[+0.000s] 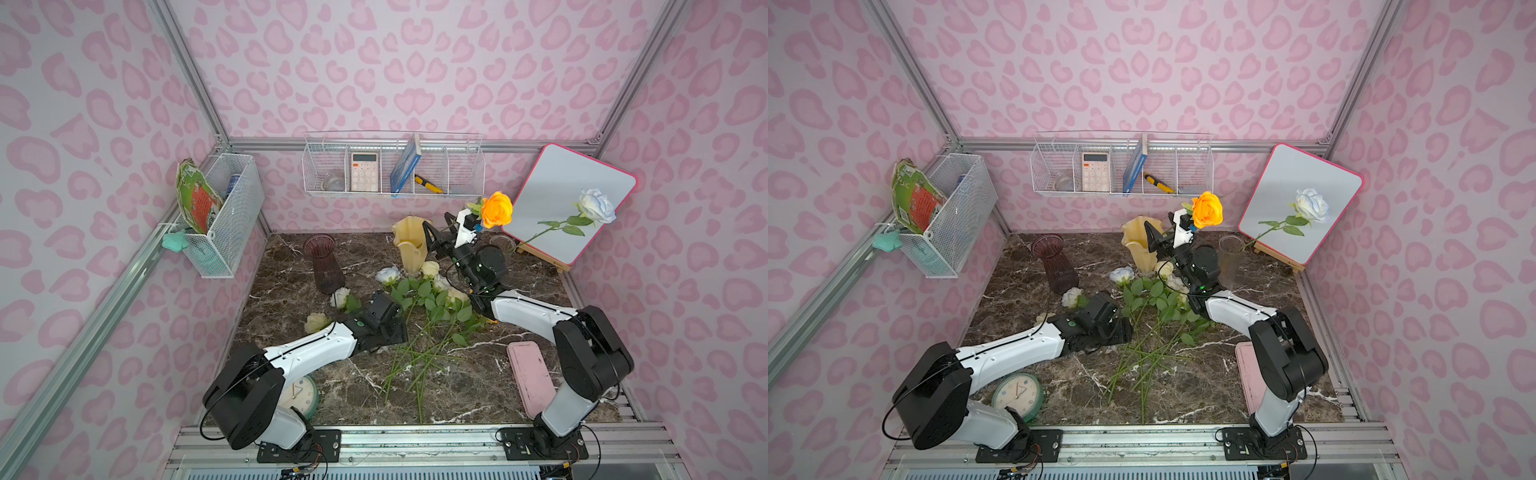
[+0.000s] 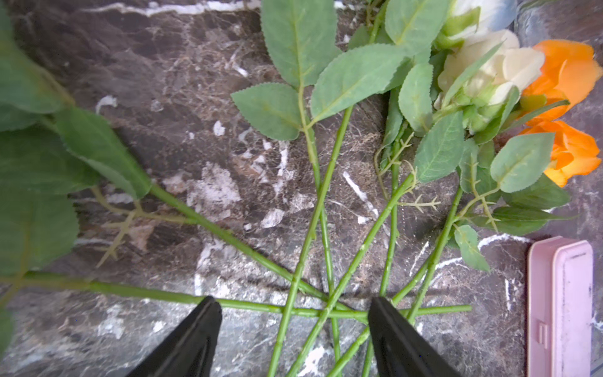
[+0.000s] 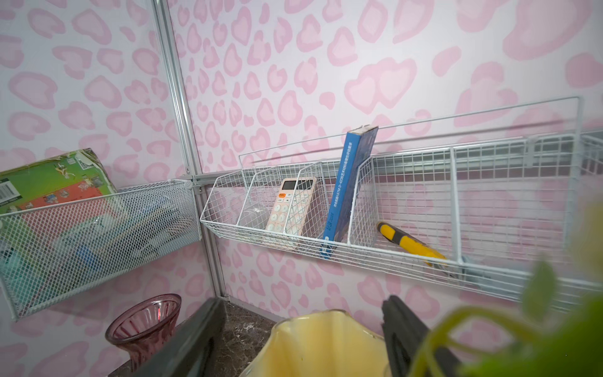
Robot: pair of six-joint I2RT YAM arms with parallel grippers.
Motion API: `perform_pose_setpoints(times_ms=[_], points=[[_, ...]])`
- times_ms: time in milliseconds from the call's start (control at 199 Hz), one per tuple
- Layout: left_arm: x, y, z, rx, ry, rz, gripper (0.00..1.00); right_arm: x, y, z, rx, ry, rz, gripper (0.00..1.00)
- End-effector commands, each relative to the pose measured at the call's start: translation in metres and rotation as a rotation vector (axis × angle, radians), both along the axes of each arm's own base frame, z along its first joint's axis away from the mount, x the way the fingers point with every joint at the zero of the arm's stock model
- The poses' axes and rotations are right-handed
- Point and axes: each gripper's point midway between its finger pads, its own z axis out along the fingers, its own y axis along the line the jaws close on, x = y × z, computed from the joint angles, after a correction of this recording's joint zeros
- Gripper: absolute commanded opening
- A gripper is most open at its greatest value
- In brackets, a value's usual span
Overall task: Arrange the flowers in different vases according to their colors
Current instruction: Pick up the flower at the center of the board.
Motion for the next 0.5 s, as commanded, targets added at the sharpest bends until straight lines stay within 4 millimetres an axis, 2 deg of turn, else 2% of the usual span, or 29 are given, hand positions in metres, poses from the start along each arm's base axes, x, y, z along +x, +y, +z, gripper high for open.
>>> perform_pose_setpoints(times_ms=[0, 170, 326, 496], points=[[-0.006, -0.001, -0.012, 0.061, 0.063, -0.056, 0.75, -0.008, -0.002, -0.013, -0.045, 0.072, -0.008, 0.80], [-0.002, -0.007, -0.026, 0.130, 0.110, -0.076, 0.73, -0.042, -0.017, -0.015, -0.051, 0.104, -0.008, 0.80], [0.002, -0.008, -0.032, 0.178, 0.122, -0.074, 0.71, -0.077, -0.017, -0.021, -0.133, 0.151, -0.004, 0.80], [0.007, -0.001, -0.045, 0.267, 0.152, -0.068, 0.61, -0.107, -0.029, -0.047, -0.156, 0.249, 0.006, 0.79]])
